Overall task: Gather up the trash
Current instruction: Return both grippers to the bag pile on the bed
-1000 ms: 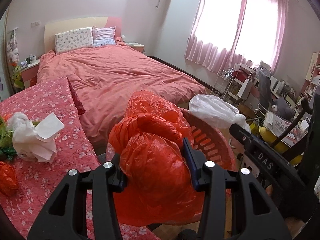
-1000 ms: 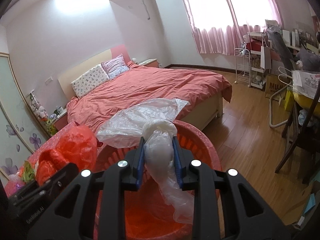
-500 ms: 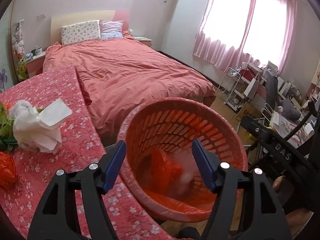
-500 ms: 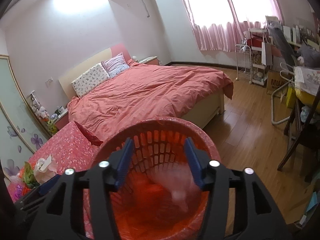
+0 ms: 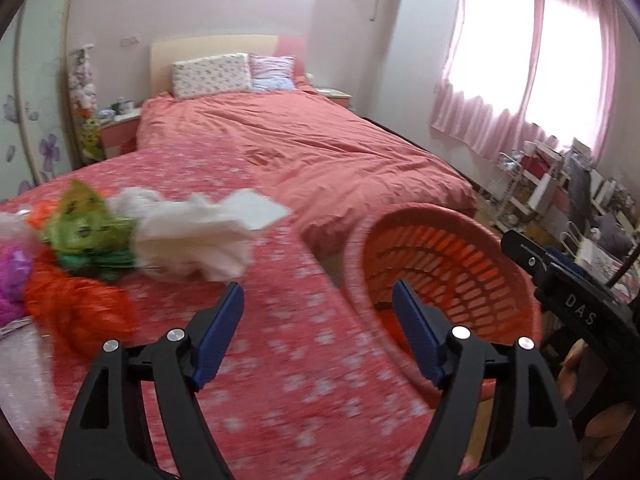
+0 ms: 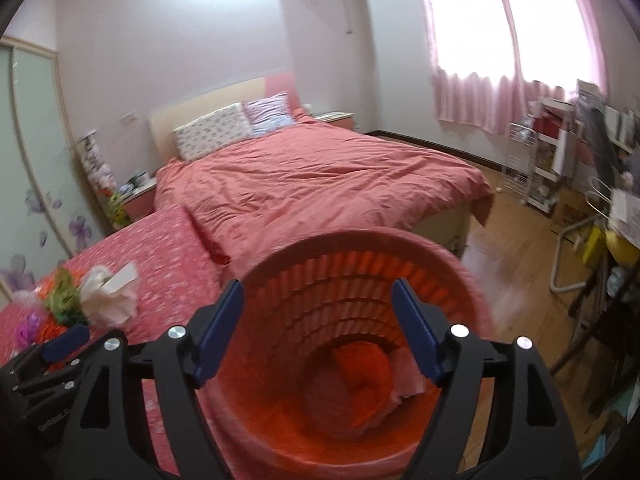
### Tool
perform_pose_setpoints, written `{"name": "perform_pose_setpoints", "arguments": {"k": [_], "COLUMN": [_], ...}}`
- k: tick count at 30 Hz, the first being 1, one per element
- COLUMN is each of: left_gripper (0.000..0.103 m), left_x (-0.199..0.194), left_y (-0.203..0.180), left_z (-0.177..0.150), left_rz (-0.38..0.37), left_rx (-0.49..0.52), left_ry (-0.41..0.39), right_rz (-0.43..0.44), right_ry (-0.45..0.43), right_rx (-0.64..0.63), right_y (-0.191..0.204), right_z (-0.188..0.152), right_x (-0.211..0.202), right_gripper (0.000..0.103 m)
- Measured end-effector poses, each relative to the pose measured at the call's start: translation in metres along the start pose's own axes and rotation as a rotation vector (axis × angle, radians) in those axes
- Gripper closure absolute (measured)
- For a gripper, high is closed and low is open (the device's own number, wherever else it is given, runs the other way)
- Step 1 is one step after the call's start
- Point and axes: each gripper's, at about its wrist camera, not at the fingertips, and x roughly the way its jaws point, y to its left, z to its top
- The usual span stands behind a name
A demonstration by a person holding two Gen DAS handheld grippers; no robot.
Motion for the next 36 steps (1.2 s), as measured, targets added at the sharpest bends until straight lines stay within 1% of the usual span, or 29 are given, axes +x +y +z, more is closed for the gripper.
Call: {"name": "perform_pose_setpoints", "arguments": {"k": [5, 8, 13, 18, 21, 24, 26, 29, 31, 36], "left_gripper": [0.027, 0.027, 0.026, 0.024, 0.024, 0.024, 0.024, 0.024, 0.024, 0.024], "left_x": [-0.017, -0.029, -0.049, -0.064, -0.07, -0.075, -0.077, -0.08, -0.082, -0.085], "left_y": [0.039, 0.068, 0.112, 0.146, 0.161, 0.177, 0.187, 0.199, 0.206, 0.221], "left_z": [-0.006, -0.01, -0.02, -0.026, -0.029, -0.032, -0.034, -0.04, -0.043, -0.052], "left_rz": [0.093, 0.142, 0.198, 0.238, 0.252, 0.275, 0.288, 0.303, 0.309, 0.325], "left_rx": [-0.025, -0.073, -0.158, -0.222, -0.254, -0.278, -0.292, -0.308, -0.325, -0.358], "left_ry": [-0.021, -0.026, -0.032, -0.042, -0.048, -0.054, -0.055, -0.057, -0.056, -0.05], "right_rz": [0.084, 0.143, 0.229, 0.265, 0.275, 0.265, 0.249, 0.221, 0.223, 0.221], "right_ry": [0.023, 0.039, 0.066, 0.067, 0.065, 0.08, 0.102, 0.159, 0.195, 0.242], "right_rx": [-0.071, -0.102, -0.165, -0.232, -0.272, -0.313, -0.332, -0.354, -0.349, -0.344], "right_y": [0.047, 0.077, 0.13, 0.179, 0.202, 0.22, 0.224, 0.226, 0.228, 0.229], "right_z": [-0.004, -0.005, -0.007, -0.011, -0.011, -0.013, -0.016, -0.025, -0.028, -0.03], "right_x": [0.004, 0.008, 0.018, 0.028, 0.038, 0.052, 0.064, 0.081, 0.088, 0.098], "right_gripper": [0.028, 0.028, 0.027, 0.027, 0.027, 0.027, 0.027, 0.027, 0.027, 0.028]}}
